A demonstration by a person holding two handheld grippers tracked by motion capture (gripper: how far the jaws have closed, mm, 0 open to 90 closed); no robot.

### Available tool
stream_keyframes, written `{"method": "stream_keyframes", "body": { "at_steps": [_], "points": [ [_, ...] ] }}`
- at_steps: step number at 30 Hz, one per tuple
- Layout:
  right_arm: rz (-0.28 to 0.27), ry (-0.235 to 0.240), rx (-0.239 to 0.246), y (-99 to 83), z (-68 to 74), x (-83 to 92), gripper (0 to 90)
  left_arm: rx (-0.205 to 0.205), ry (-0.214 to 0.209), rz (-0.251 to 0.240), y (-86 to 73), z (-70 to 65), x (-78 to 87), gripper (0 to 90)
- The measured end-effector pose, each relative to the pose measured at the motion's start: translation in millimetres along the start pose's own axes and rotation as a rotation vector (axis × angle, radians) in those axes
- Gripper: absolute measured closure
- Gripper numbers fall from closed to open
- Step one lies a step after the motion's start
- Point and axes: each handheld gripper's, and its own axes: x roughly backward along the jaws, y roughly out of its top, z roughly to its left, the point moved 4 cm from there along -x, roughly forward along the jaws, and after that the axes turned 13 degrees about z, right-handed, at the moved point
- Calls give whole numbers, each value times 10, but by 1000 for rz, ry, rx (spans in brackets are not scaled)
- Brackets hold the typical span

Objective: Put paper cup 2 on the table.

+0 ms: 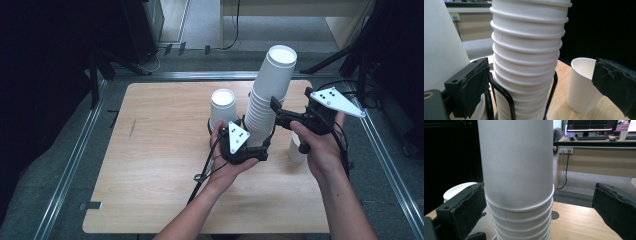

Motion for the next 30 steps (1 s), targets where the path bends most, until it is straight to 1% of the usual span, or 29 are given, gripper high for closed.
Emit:
{"method": "stream_keyframes", "body": {
  "at_steps": [1, 4, 5, 6, 9, 10, 12, 13, 14, 15, 18, 19, 20, 24, 27, 28, 29, 30],
  "points": [
    [1, 0, 2, 19, -10, -21, 0, -2, 5, -9, 17, -20, -7, 48],
    [1, 5, 0, 35, -11, -35, 0, -7, 8, -17, 36, -42, -17, 48],
    [-2, 10, 2, 57, -12, -49, 0, -15, 17, -23, 59, -64, -38, 48],
    [-2, 10, 2, 57, -12, -49, 0, -15, 17, -23, 59, -64, -38, 48],
    [-3, 15, -4, 83, -16, -59, 0, -4, 27, -29, 95, -84, -63, 48],
    [-10, 29, -3, 101, -17, -56, 0, 6, 30, -38, 118, -97, -70, 48],
    [-11, 34, -6, 106, -14, -54, 0, 6, 38, -41, 130, -104, -76, 48],
    [-4, 33, 4, 119, -14, -60, 0, 6, 55, -48, 148, -108, -97, 48],
    [-4, 33, 4, 119, -14, -60, 0, 6, 55, -48, 148, -108, -97, 48],
    [0, 33, 4, 135, -19, -70, 0, 22, 65, -47, 161, -98, -121, 48],
    [1, 35, 1, 155, -25, -76, 0, 34, 72, -45, 174, -89, -148, 48],
    [-5, 40, -2, 177, -30, -78, 0, 42, 91, -48, 184, -81, -169, 48],
    [-5, 43, -1, 183, -31, -81, 0, 51, 91, -50, 191, -80, -180, 48],
    [-5, 56, 0, 198, -17, -108, 0, 60, 105, -51, 212, -78, -211, 48],
    [2, 80, 6, 206, 33, -155, 0, 60, 121, -40, 234, -90, -257, 48],
    [2, 80, 6, 206, 33, -155, 0, 60, 121, -40, 234, -90, -257, 47],
    [-1, 99, 6, 219, 55, -176, 0, 59, 136, -37, 247, -96, -277, 46],
    [-1, 99, 6, 219, 55, -176, 0, 59, 136, -37, 247, -96, -277, 47]
  ]
}}
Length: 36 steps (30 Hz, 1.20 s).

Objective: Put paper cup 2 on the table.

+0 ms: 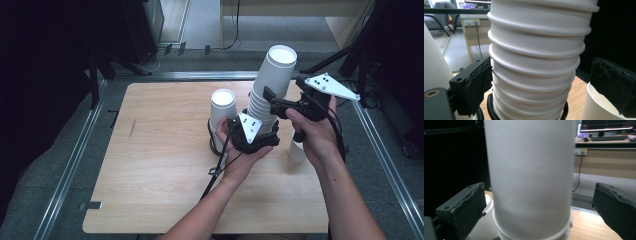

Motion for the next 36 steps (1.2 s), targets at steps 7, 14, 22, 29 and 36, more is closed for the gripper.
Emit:
{"method": "stream_keyframes", "body": {
  "at_steps": [7, 14, 22, 29, 36],
  "points": [
    [18, 51, 60, 12, 35, -128, 0, 10, 17, 2, 53, 16, -37, 47],
    [32, 51, 71, 23, 26, -239, 0, 8, 39, 8, 57, 4, -51, 64],
    [35, 59, 34, 18, 30, -332, 48, 3, 45, 11, 57, 3, -61, 71],
    [14, 36, 22, 22, 27, -341, 104, -8, 39, 19, 46, 11, -49, 81],
    [6, 22, 20, 48, 39, -332, 104, -7, 42, 21, 46, 9, -45, 84]
  ]
}}
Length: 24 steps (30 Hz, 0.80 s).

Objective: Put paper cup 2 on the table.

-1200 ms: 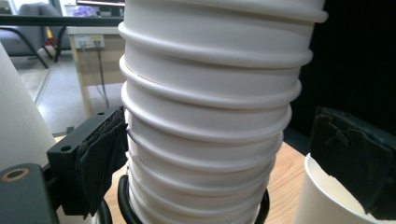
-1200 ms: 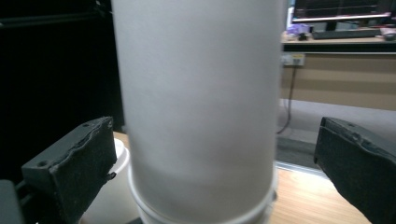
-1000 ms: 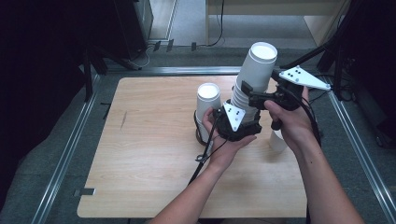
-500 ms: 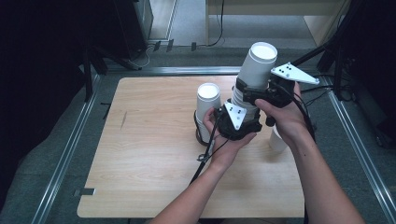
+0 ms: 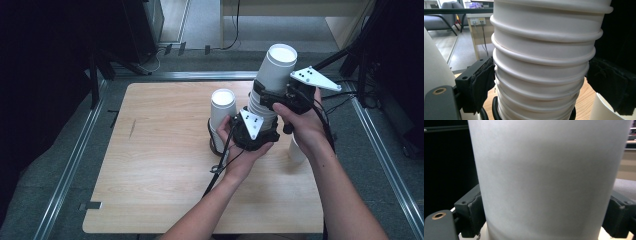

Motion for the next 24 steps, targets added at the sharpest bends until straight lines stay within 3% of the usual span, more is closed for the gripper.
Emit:
{"method": "stream_keyframes", "body": {
  "at_steps": [24],
  "points": [
    [-101, -58, -11, 305, 68, 135, 121, 3, -2, 14, -15, 20, 26, 149]
  ]
}}
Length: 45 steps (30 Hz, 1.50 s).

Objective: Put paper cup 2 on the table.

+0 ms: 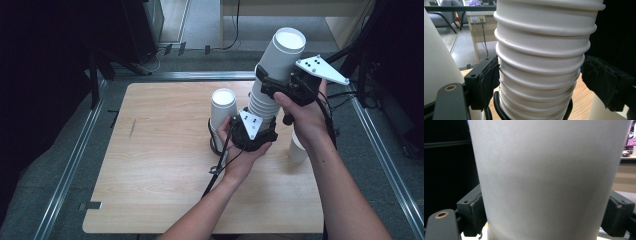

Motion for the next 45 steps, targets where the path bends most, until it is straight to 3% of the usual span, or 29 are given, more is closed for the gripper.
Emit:
{"method": "stream_keyframes", "body": {
  "at_steps": [10, 26, 45],
  "points": [
    [-31, 0, -1, 105, 14, 73, 121, -1, 1, -1, 0, -2, -1, 152],
    [-116, -21, -2, 321, -17, 380, 121, 5, -5, 2, 0, 3, 5, 159],
    [-136, -34, -14, 146, -164, 773, 124, 12, -7, 1, 0, 3, 16, 169]
  ]
}}
